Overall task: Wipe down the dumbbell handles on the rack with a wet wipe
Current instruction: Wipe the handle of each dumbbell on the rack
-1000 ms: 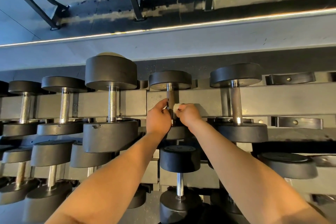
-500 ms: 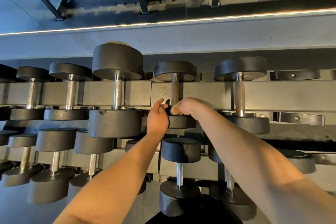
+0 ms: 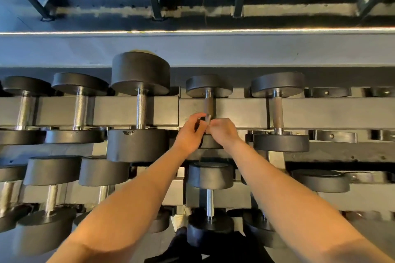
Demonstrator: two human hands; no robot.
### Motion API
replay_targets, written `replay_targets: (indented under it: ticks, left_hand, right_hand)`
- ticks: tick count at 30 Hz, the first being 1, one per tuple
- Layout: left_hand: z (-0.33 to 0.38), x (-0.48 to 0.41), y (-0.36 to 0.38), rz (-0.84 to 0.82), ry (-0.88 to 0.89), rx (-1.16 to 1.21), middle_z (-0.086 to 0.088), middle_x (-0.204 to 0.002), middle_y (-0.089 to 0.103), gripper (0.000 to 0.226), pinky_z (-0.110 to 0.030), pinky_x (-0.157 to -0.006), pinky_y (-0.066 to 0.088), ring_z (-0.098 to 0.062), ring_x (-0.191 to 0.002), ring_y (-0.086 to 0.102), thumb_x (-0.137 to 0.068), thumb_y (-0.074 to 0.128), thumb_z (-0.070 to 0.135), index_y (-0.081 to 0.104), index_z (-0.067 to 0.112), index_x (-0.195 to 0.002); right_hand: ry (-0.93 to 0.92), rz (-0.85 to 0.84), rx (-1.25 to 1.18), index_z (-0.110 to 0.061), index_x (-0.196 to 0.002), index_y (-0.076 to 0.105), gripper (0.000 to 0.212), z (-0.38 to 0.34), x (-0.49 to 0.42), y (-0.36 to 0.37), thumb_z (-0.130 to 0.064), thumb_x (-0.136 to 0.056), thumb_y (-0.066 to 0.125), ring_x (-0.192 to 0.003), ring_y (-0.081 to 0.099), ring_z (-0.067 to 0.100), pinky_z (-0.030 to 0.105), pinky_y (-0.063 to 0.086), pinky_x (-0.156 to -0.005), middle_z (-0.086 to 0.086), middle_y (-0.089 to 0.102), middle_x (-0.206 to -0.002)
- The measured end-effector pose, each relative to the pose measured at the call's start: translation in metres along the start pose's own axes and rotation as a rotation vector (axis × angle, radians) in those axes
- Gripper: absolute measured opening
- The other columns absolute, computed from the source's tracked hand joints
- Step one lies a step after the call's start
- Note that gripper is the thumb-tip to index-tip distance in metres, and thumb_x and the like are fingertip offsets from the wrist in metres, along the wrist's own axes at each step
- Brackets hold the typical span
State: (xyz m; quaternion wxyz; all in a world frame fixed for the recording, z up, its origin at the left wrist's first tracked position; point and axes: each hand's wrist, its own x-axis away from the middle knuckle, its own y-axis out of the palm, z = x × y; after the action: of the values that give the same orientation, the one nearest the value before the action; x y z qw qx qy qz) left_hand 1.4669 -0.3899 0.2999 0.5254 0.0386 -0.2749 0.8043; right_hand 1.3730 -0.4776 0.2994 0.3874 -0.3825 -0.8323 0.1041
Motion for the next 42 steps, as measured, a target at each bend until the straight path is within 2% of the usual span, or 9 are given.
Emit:
replay_targets:
  ticks: [3, 6, 8, 12, 15, 19, 25, 30, 42]
  left_hand:
    - [-0.001, -0.014, -0.011, -0.096, 0.065, -0.025, 0.008, -0.114, 0.065, 0.024, -0.016, -0.09, 0.046, -0.005, -0.105, 0.061, -0.104, 0.055, 0.027, 0.063, 0.023, -0.125]
    - [0.0, -0.029, -0.021, -0.058, 0.052, -0.014, 0.008, -0.108, 0.068, 0.018, -0.004, -0.079, 0.044, 0.002, -0.096, 0.06, -0.101, 0.058, 0.016, 0.07, 0.018, -0.115]
    - [-0.002, -0.038, -0.023, 0.051, 0.01, 0.027, 0.008, -0.102, 0.07, 0.018, -0.001, -0.071, 0.044, 0.001, -0.092, 0.062, -0.101, 0.056, 0.012, 0.071, 0.017, -0.109]
    - [-0.001, -0.047, -0.017, 0.197, -0.04, 0.117, 0.004, -0.104, 0.068, 0.021, -0.006, -0.071, 0.044, -0.009, -0.092, 0.062, -0.104, 0.048, 0.014, 0.068, 0.018, -0.109]
    - [0.003, -0.059, -0.015, 0.309, -0.156, 0.306, 0.002, -0.107, 0.067, 0.021, -0.021, -0.087, 0.051, -0.012, -0.098, 0.062, -0.103, 0.048, 0.013, 0.067, 0.022, -0.109]
    - [0.011, -0.08, -0.01, 0.114, -0.263, 0.628, 0.007, -0.103, 0.065, 0.015, -0.02, -0.084, 0.048, -0.005, -0.097, 0.061, -0.104, 0.052, 0.023, 0.066, 0.022, -0.107]
    - [-0.009, -0.092, 0.004, -0.097, -0.307, 0.441, 0.011, -0.126, 0.056, 0.043, -0.026, -0.098, 0.039, -0.007, -0.115, 0.053, -0.107, 0.044, 0.014, 0.046, 0.03, -0.147]
    - [-0.018, -0.093, 0.005, -0.262, -0.354, 0.147, -0.003, -0.102, 0.074, 0.031, -0.035, -0.094, 0.055, -0.022, -0.103, 0.068, -0.101, 0.049, 0.011, 0.075, 0.025, -0.106]
    - [-0.013, -0.079, -0.005, -0.396, -0.327, -0.189, -0.009, -0.089, 0.068, 0.016, -0.031, -0.075, 0.053, -0.02, -0.081, 0.064, -0.1, 0.055, 0.015, 0.07, 0.011, -0.095]
  right_hand:
    - [-0.066, 0.031, 0.009, -0.031, -0.092, 0.077, 0.03, 0.003, 0.003, 0.009, -0.052, -0.083, 0.057, -0.096, 0.068, 0.022, 0.046, 0.054, -0.091, -0.005, 0.076, -0.096]
    - [-0.069, 0.148, -0.083, -0.032, -0.077, 0.069, 0.008, -0.002, 0.013, 0.012, -0.029, -0.084, 0.067, -0.088, 0.068, 0.02, 0.041, 0.055, -0.085, -0.005, 0.073, -0.086]
    - [-0.063, 0.283, -0.13, -0.034, -0.089, 0.066, 0.007, -0.004, 0.015, 0.018, -0.027, -0.089, 0.063, -0.087, 0.066, 0.019, 0.039, 0.056, -0.082, -0.007, 0.07, -0.088]
    - [-0.037, 0.432, 0.028, -0.034, -0.104, 0.064, 0.013, -0.01, 0.013, 0.029, -0.03, -0.097, 0.053, -0.082, 0.065, 0.017, 0.037, 0.054, -0.084, -0.01, 0.069, -0.086]
    - [-0.019, 0.504, 0.083, -0.036, -0.112, 0.063, 0.019, -0.012, 0.012, 0.032, -0.031, -0.1, 0.05, -0.086, 0.066, 0.019, 0.038, 0.054, -0.085, -0.011, 0.071, -0.093]
    - [0.019, 0.548, 0.101, -0.033, -0.118, 0.066, 0.026, -0.01, 0.01, 0.031, -0.027, -0.101, 0.047, -0.093, 0.066, 0.021, 0.028, 0.041, -0.075, -0.007, 0.073, -0.102]
    - [0.045, 0.582, 0.071, -0.033, -0.112, 0.067, 0.027, -0.006, 0.007, 0.033, -0.024, -0.1, 0.045, -0.09, 0.065, 0.016, 0.03, 0.045, -0.076, -0.009, 0.071, -0.1]
    - [0.036, 0.601, 0.06, -0.028, -0.115, 0.068, 0.028, -0.005, 0.007, 0.032, -0.019, -0.101, 0.045, -0.089, 0.056, 0.011, 0.026, 0.036, -0.077, -0.008, 0.066, -0.113]
    - [0.025, 0.543, 0.18, -0.028, -0.104, 0.071, 0.027, -0.011, 0.011, 0.03, -0.023, -0.1, 0.046, -0.083, 0.057, 0.013, 0.031, 0.049, -0.077, -0.006, 0.067, -0.099]
